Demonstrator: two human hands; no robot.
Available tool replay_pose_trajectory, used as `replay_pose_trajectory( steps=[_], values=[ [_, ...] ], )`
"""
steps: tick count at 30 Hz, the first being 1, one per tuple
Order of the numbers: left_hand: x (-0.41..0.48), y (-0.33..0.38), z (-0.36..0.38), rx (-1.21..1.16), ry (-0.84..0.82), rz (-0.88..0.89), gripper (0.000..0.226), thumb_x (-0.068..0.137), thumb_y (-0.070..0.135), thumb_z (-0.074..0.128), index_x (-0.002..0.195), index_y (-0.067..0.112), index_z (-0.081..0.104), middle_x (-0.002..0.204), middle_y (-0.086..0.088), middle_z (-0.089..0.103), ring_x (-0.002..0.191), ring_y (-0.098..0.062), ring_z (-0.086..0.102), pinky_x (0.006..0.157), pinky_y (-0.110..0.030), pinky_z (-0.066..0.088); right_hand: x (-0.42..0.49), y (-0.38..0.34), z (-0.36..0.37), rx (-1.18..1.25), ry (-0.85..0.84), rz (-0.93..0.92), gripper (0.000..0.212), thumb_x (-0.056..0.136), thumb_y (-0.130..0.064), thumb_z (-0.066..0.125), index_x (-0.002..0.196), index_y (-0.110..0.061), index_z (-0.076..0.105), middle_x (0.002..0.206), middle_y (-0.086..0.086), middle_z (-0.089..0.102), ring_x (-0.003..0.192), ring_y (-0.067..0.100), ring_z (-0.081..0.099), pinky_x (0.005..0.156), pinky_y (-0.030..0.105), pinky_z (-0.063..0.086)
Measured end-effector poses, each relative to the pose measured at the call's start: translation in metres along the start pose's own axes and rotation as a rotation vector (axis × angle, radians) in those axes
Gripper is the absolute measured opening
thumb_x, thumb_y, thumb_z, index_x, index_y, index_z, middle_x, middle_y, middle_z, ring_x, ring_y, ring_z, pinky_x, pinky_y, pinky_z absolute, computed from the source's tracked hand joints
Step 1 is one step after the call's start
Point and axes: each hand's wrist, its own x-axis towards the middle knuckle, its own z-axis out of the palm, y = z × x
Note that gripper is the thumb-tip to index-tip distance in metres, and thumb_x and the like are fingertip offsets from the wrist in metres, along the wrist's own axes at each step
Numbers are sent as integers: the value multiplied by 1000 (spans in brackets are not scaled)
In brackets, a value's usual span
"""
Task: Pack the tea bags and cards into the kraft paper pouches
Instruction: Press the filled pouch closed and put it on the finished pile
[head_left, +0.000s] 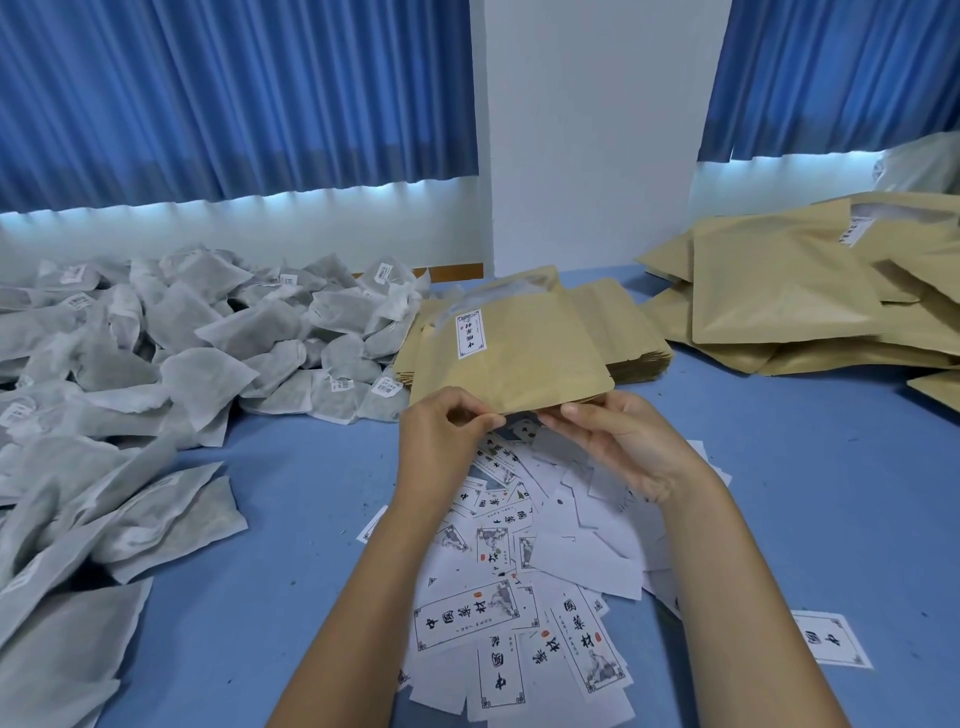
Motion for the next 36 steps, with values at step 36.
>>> replay_pose_trajectory(
  steps=[36],
  values=[
    [-5, 2, 4, 743, 320, 276, 48, 52, -21, 55, 83, 13, 67, 81, -1, 63, 72, -26, 54, 67, -33, 31, 4, 32, 41, -210, -2, 113, 22, 88, 16, 49, 95, 0, 62, 77, 14, 73, 70, 26, 72, 64, 23, 58]
  ],
)
